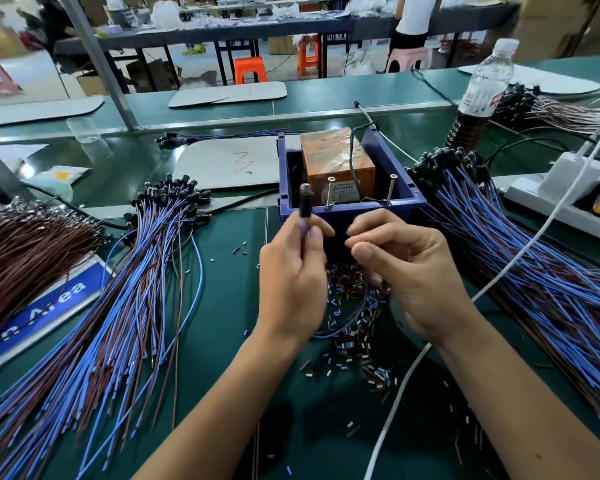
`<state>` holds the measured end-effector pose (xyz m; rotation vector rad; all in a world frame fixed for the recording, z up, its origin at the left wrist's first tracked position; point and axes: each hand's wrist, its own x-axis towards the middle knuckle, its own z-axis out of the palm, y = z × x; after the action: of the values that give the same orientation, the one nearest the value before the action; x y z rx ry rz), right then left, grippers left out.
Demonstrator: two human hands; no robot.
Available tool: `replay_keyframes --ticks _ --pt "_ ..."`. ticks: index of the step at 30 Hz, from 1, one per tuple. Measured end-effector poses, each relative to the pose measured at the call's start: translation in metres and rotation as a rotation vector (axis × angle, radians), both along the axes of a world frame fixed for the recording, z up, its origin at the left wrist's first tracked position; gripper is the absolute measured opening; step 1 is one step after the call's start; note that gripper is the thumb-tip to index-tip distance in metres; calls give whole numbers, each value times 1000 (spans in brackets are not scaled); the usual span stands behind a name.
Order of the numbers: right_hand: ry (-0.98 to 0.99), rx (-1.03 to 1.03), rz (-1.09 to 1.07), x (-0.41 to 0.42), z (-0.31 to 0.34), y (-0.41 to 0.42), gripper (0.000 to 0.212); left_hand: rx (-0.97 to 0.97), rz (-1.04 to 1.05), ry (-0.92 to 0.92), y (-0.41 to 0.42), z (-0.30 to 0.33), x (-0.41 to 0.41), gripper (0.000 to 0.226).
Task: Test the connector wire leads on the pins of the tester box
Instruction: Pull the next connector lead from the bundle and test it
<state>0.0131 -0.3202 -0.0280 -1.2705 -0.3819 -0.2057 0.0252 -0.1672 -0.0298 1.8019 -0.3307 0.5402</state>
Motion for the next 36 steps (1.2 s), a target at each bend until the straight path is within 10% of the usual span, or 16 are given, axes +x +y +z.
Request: replay_keyframes --ticks 10,36 --pt "114 185 -129 1 -3 -1 12 -128 -399 136 -4 -5 -2 18" --pt "75 -104 -237 4 -9 -2 15 -404 -215 174 4 -9 8 6"
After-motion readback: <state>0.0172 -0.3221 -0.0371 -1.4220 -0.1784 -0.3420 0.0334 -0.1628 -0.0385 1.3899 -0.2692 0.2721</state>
